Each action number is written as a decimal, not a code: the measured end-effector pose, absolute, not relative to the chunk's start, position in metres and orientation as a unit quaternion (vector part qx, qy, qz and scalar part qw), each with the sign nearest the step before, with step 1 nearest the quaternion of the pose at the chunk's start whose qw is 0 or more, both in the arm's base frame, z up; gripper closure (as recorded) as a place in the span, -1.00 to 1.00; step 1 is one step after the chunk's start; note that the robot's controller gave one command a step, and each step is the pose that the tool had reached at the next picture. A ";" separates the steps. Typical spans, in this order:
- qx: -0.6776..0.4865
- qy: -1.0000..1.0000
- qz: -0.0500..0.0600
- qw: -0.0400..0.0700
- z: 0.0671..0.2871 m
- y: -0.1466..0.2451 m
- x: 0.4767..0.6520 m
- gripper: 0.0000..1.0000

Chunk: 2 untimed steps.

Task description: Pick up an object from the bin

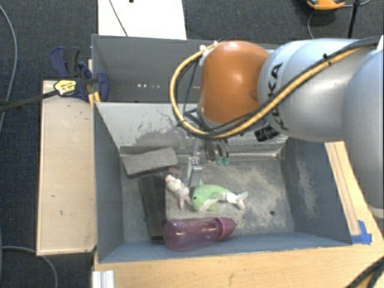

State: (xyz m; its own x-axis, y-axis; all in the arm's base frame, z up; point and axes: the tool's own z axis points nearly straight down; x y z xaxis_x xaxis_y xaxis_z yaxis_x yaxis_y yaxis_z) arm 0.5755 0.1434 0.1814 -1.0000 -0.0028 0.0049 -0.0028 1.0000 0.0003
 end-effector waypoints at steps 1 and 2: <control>0.000 -1.000 -0.001 -0.001 0.186 0.143 0.577 -1.00; -0.002 -1.000 -0.001 -0.002 0.166 0.142 0.561 -1.00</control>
Offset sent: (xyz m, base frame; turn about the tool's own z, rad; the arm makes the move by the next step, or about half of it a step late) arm -0.0333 -0.0019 -0.0382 0.0151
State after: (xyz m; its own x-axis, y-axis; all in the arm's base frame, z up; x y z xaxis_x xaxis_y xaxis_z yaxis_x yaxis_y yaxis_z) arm 0.5608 0.1420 0.1660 -1.0000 0.0040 -0.0049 0.0040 1.0000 0.0024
